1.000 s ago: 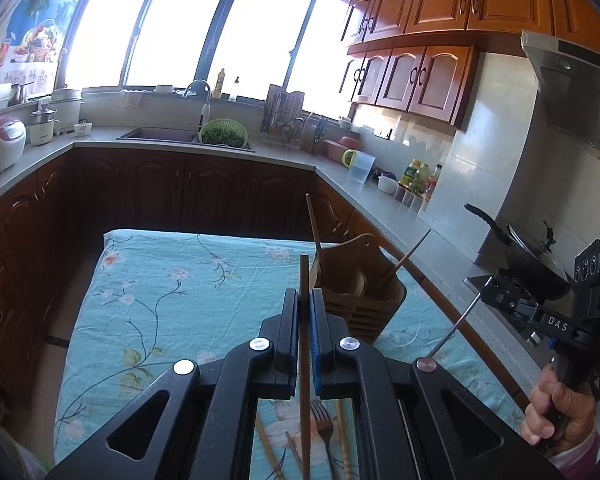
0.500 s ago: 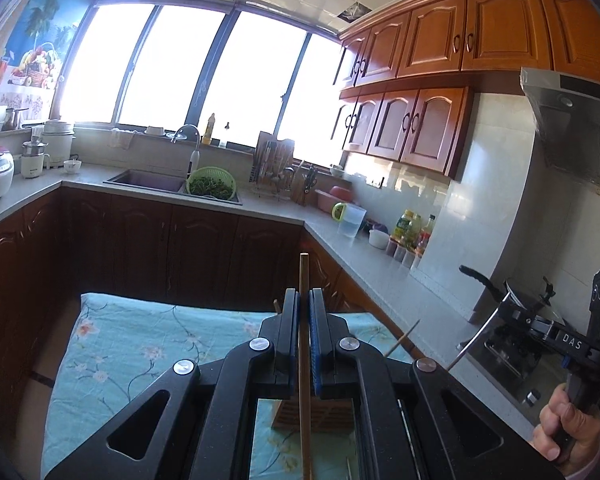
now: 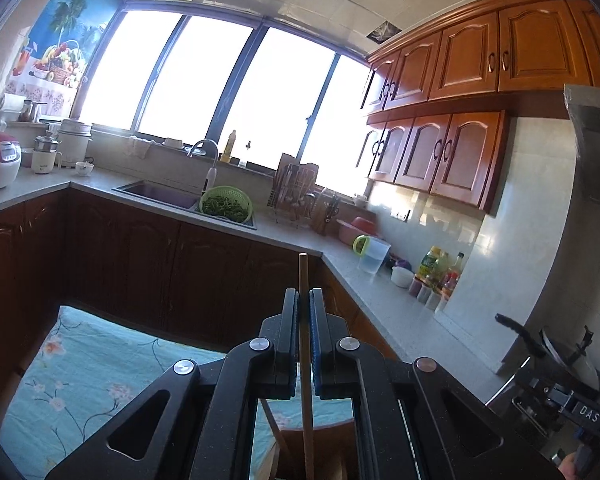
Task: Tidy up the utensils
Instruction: 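Carry both held chopsticks upright into the wooden holder and open both grippers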
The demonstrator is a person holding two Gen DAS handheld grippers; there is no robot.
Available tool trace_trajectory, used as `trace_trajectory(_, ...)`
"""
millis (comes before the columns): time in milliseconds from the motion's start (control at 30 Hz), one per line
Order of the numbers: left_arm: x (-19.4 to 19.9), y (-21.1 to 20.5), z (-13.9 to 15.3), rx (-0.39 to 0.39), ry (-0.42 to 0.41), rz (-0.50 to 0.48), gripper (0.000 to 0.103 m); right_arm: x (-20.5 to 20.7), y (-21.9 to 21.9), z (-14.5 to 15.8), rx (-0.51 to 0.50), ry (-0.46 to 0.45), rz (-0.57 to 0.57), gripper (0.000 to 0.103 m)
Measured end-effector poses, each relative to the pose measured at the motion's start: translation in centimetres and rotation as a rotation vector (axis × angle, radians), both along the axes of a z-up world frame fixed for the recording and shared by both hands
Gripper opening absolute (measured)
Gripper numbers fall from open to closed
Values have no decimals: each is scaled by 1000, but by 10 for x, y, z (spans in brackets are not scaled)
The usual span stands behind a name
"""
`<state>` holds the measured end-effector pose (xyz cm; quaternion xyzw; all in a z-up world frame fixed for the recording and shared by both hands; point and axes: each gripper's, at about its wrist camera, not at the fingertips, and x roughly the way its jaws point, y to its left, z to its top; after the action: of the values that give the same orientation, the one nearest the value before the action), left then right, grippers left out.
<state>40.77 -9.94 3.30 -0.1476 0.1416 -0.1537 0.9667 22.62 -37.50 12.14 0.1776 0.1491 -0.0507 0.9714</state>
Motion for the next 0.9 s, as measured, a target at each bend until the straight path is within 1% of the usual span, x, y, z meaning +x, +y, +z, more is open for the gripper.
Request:
trace_trajectory(67, 5, -7, -21, -9, 14, -12, 3, 6, 0, -16, 16, 22, 6, 4)
trace_trajectory(133, 9, -14, -37, 1, 29, -14, 3, 9, 0, -30, 28, 39, 7, 4)
trace_trajectory(267, 16, -22, -58, 34, 56, -19, 3, 14, -3, -50, 59, 66, -1, 4)
trace_trajectory(400, 27, -31, -72, 64, 93, -34, 4, 18, -7, -61, 78, 87, -7, 4)
trace_trajectory(533, 35, -34, -72, 77, 114, -45, 5, 21, -9, -65, 86, 100, -9, 4)
trace_trajectory(600, 37, -34, -66, 82, 115, -46, 5, 20, -10, -65, 88, 102, -12, 4)
trace_trajectory(700, 35, -22, -56, 85, 118, -47, 5, 20, -12, -64, 93, 106, -12, 4)
trace_trajectory(800, 35, -19, -52, 94, 126, -48, 5, 21, -13, -64, 101, 106, -4, 4)
trace_trajectory(833, 30, -12, -52, 97, 130, -48, 5, 22, -14, -64, 107, 105, 0, 6)
trace_trajectory(867, 30, -12, -51, 98, 135, -47, 8, 22, -14, -64, 111, 104, 3, 9)
trace_trajectory(900, 28, -10, -51, 97, 141, -43, 13, 21, -14, -64, 117, 100, 3, 9)
